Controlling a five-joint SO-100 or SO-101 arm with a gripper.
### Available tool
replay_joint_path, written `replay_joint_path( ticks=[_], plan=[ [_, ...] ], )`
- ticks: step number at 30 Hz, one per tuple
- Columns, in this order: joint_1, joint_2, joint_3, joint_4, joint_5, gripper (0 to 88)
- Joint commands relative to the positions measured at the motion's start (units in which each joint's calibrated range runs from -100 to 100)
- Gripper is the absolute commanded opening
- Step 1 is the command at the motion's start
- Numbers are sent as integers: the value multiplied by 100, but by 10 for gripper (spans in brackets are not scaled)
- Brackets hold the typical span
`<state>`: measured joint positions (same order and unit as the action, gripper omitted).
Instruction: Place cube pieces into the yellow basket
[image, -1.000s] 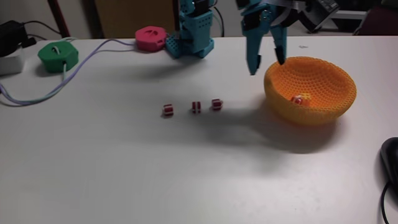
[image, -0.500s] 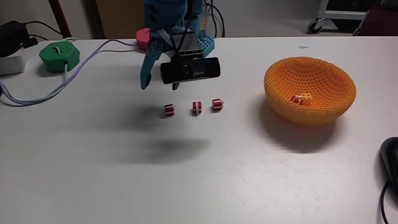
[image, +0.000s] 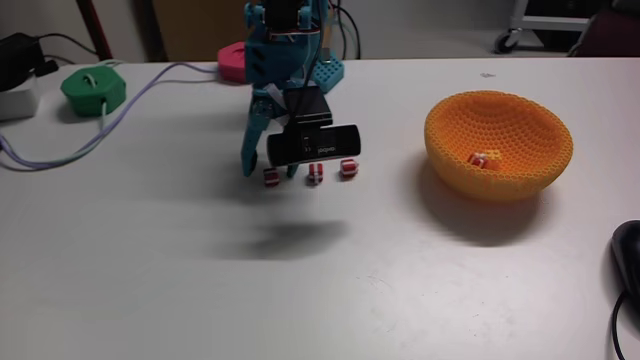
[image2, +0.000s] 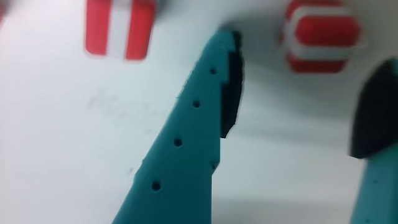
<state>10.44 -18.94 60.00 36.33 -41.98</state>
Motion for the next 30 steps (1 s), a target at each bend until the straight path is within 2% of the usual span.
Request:
replay_joint_path(
  ticks=[1, 3, 5, 8, 11, 14, 17, 21, 24, 26, 30],
  plan=[
    [55, 274, -179, -427, -24, 223],
    [148, 379, -121, -635, -15, 140],
    [260, 388, -112, -688, 107, 0],
    [270, 246, -718, 416, 234, 0],
    [102, -29, -2086, 2040, 620, 0],
    [-541, -265, -3578, 3422, 684, 0],
    [-1716, -351, -4657, 4039, 425, 0],
    [-3542, -218, -4705, 4117, -195, 0],
    [-4772, 47, -4021, 3222, -733, 0],
    [-5266, 360, -3906, 2597, -933, 0],
    [-5620, 1155, -4734, 2588, -1006, 0]
  ],
)
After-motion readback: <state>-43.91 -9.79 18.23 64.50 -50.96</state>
